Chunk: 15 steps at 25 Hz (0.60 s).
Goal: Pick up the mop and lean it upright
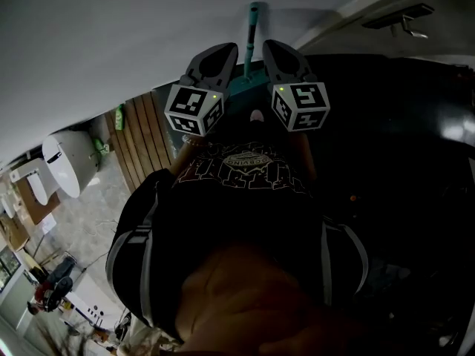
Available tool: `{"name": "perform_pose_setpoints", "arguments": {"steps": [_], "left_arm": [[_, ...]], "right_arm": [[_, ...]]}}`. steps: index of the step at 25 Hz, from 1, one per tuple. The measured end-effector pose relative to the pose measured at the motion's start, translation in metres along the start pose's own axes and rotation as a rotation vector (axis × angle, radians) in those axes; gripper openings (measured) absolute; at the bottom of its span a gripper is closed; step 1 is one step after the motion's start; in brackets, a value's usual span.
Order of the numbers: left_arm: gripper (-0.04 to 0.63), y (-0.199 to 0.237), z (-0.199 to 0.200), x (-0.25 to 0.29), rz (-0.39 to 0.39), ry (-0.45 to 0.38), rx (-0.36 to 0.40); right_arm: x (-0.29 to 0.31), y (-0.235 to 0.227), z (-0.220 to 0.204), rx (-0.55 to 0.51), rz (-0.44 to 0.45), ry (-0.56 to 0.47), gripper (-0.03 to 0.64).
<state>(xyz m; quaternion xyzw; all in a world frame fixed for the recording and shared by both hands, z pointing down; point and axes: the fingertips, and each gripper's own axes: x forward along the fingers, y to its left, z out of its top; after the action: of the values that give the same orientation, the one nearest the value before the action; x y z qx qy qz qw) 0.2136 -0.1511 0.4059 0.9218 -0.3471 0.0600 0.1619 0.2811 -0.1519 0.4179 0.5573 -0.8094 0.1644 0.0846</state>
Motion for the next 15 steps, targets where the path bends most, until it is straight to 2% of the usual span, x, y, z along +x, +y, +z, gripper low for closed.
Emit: {"name": "perform_pose_setpoints", "arguments": {"steps": [15], "left_arm": [[0.046,-0.037,-0.015,-0.017,-0.092,0.024,-0.006]], "right_arm": [[-0.047,0.018,-0.016,0.008,-0.045,0.019,0.020]]}}
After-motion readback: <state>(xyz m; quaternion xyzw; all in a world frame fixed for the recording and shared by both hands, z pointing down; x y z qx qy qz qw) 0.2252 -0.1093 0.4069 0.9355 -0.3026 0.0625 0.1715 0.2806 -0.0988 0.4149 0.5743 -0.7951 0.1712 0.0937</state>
